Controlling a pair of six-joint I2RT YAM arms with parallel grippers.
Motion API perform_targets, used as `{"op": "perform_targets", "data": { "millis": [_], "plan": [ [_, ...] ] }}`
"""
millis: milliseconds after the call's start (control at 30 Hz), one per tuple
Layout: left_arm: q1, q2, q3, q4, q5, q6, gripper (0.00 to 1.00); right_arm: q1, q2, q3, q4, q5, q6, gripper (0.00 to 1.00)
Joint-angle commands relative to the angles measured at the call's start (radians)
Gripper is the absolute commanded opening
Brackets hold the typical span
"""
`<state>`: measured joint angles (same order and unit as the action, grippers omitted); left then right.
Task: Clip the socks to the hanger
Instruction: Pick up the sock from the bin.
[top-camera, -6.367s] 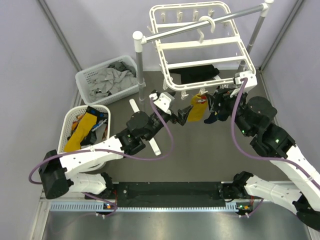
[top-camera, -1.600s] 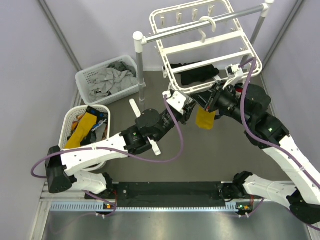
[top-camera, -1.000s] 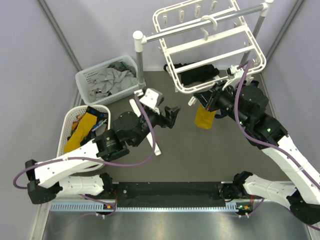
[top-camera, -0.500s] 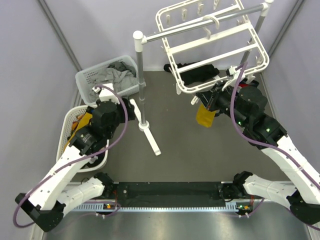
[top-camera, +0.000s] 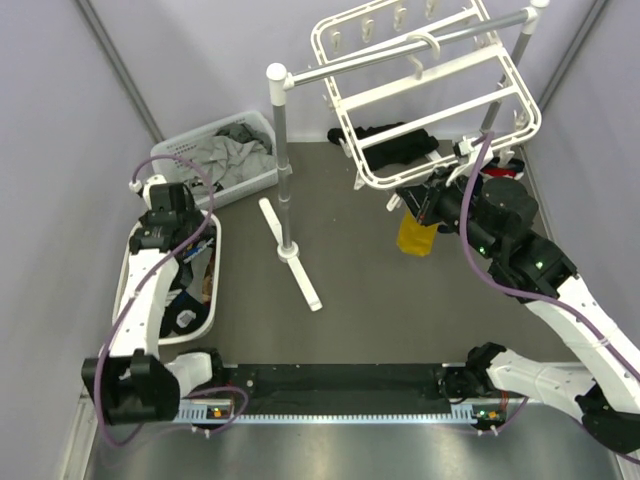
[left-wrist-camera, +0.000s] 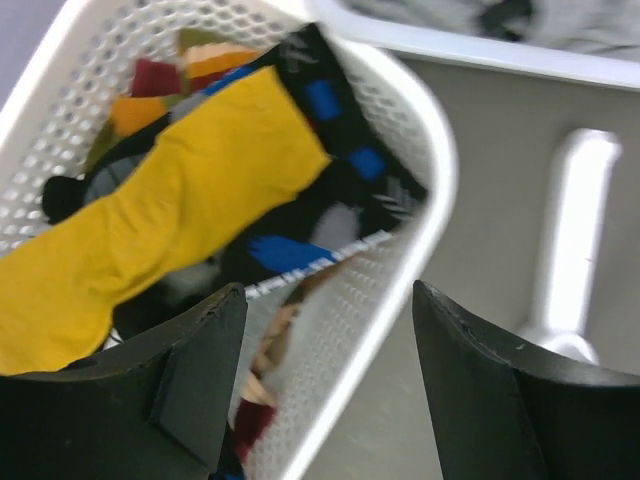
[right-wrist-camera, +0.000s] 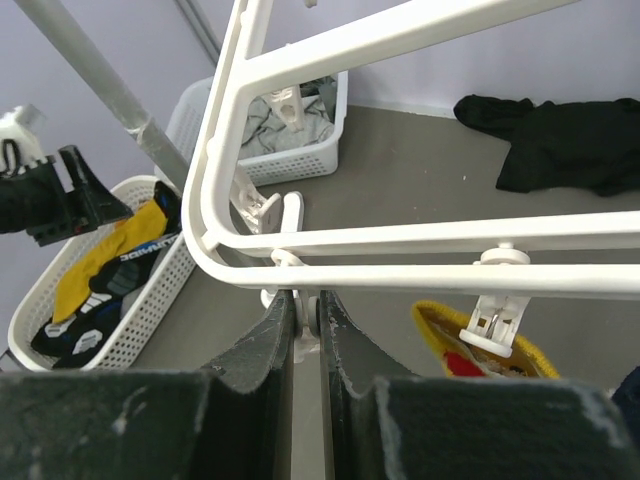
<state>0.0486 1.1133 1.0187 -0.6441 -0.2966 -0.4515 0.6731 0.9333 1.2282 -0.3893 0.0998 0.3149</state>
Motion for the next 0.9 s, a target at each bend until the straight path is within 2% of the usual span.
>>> {"op": "perform_targets", "data": {
  "millis": [0, 167, 300, 533, 667, 767, 800, 867],
  "plan": [
    [0.072, 0.134, 0.015, 0.081, -0.021, 0.065, 0.70, -0.003, -0.016, -0.004, -0.002, -0.014, -0.028, 0.04],
    [0.171, 0.284, 0.014, 0.155, 0.025, 0.103, 0.62, -0.003, -0.024, -0.006, 0.001, -0.012, -0.043, 0.04],
    [0.237, 0.373, 0.004, 0.234, 0.039, 0.128, 0.60, -0.004, -0.025, -0.019, 0.009, -0.014, -0.046, 0.04],
    [0.252, 0.529, 0.030, 0.288, 0.074, 0.117, 0.48, -0.004, -0.018, -0.024, 0.009, -0.020, -0.053, 0.04],
    [0.254, 0.559, 0.064, 0.209, 0.089, 0.119, 0.25, -0.004, -0.017, -0.019, 0.000, -0.011, -0.057, 0.04],
    [0.252, 0.510, 0.064, 0.190, 0.086, 0.120, 0.11, -0.003, -0.017, -0.019, -0.003, -0.009, -0.060, 0.04],
    [0.254, 0.493, 0.066, 0.178, 0.083, 0.122, 0.04, -0.003, -0.017, -0.016, -0.003, -0.011, -0.060, 0.04],
    [0.252, 0.444, 0.078, 0.164, 0.082, 0.122, 0.00, -0.004, -0.016, -0.013, -0.003, -0.011, -0.059, 0.04]
  ]
}}
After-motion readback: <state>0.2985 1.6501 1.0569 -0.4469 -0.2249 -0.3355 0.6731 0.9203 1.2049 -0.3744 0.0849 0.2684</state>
